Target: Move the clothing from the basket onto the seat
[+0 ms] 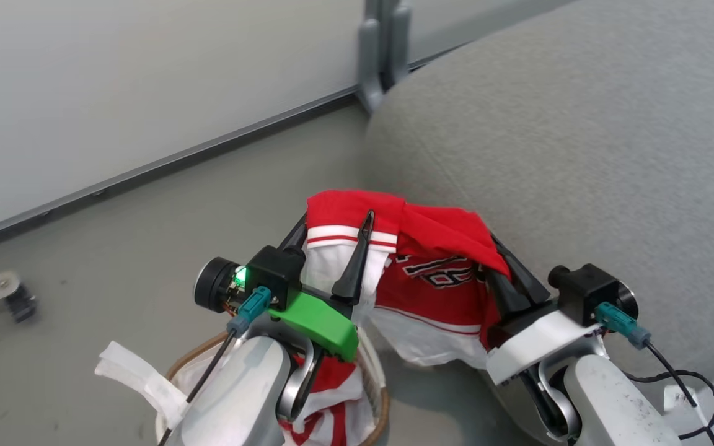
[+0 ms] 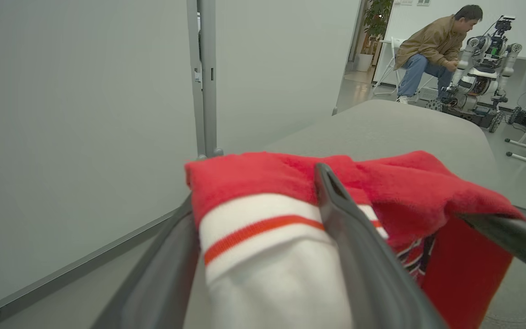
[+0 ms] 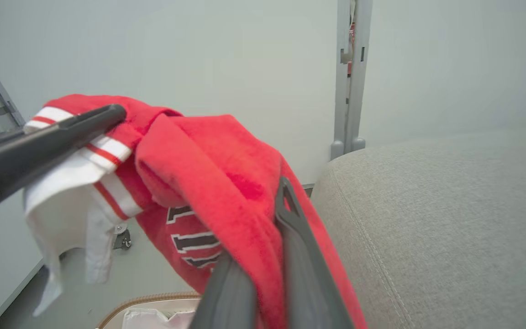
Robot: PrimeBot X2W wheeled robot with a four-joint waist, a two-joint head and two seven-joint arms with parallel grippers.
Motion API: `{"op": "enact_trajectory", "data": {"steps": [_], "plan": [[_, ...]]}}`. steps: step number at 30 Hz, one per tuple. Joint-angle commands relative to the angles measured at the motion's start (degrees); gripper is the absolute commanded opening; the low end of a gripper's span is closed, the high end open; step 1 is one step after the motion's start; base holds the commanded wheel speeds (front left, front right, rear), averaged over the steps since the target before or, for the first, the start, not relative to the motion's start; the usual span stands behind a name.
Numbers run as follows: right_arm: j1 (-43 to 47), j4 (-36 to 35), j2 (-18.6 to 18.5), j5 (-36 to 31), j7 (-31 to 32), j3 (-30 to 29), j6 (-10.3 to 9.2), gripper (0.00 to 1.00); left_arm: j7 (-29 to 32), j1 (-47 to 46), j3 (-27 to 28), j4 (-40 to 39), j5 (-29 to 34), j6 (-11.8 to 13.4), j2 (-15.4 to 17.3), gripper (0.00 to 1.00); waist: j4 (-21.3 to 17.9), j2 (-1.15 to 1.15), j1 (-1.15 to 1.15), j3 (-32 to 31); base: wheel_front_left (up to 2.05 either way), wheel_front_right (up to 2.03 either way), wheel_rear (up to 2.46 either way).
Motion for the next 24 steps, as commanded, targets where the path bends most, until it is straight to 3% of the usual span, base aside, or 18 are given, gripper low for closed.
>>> {"op": "enact_trajectory", "data": {"steps": [1,8,15,24], "plan": [[1.1,-0.6,0.2,0.2,-0.3,-0.5,-0.08,0.00,0.0,0.8,0.5,0.1,0.5,-0.2,0.3,1.00,-7.8,0.00,0.00,0.8,0.00,0.00,0.00],[2.5,-2.4,1.2,0.8,-0.3,-2.8,-0.08,0.00,0.0,1.8,1.3,0.9,0.8,-1.5,0.3,1.00,-13.2,0.00,0.00,1.0,0.00,0.00,0.00],[1.5,-3.3,0.8,1.1,-0.3,-4.9,-0.06,0.00,0.0,-0.3,-0.5,2.0,0.2,-2.2,0.3,1.00,-13.8,0.00,0.00,3.2,0.00,0.00,0.00],[-12.6,-1.7,-3.0,1.9,-0.3,-5.1,-0.07,0.00,0.0,-2.6,0.5,2.9,3.1,-1.8,0.3,1.00,-12.0,0.00,0.00,10.2,0.00,0.00,0.00]]}}
